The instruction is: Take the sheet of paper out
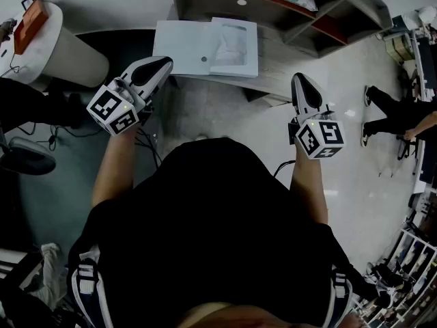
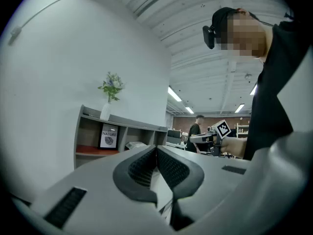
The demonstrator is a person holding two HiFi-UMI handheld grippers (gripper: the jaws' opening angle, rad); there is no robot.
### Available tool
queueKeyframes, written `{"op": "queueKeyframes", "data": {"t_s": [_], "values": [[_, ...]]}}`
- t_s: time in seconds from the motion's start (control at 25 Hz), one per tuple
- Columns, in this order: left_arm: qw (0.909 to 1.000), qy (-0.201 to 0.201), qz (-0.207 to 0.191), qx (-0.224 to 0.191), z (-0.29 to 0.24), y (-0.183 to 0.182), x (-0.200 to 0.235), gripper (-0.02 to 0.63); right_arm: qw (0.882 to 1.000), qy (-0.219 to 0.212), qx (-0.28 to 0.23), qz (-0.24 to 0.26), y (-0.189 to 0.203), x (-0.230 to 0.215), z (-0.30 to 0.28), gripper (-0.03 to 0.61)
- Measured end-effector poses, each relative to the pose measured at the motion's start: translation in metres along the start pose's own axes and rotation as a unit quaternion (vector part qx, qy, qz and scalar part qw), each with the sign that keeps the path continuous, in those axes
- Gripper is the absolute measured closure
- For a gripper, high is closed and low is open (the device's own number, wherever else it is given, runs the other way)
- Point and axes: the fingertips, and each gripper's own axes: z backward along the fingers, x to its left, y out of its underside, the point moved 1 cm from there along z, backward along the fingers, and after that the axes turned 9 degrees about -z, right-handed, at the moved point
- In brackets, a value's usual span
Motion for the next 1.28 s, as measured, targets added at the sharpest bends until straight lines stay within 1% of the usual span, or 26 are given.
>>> {"op": "queueKeyframes", "data": {"t_s": [0.16, 0.4, 0.52, 0.8, 1.0, 1.28], "values": [[0.9999, 0.005, 0.005, -0.008, 0.008, -0.005, 0.001, 0.589, 1.0, 0.005, 0.005, -0.001, 0.005, 0.004, 0.001, 0.563], [0.9998, 0.011, 0.012, -0.006, 0.012, -0.001, 0.01, 0.589, 1.0, -0.002, 0.014, 0.007, 0.008, 0.018, -0.003, 0.563], [0.9997, 0.014, 0.02, -0.002, 0.011, 0.004, 0.01, 0.589, 1.0, 0.002, 0.015, 0.0, 0.008, 0.018, -0.001, 0.563], [0.9995, 0.017, 0.025, 0.009, 0.007, 0.009, 0.013, 0.589, 1.0, 0.015, 0.005, -0.022, 0.009, 0.009, -0.003, 0.563], [0.9995, 0.015, 0.016, 0.021, 0.005, 0.015, 0.013, 0.589, 1.0, 0.014, 0.006, -0.025, 0.01, 0.003, -0.01, 0.563], [0.9993, 0.008, 0.019, 0.033, -0.008, 0.02, 0.01, 0.589, 0.999, 0.013, 0.002, -0.033, 0.013, -0.021, -0.017, 0.565]]}}
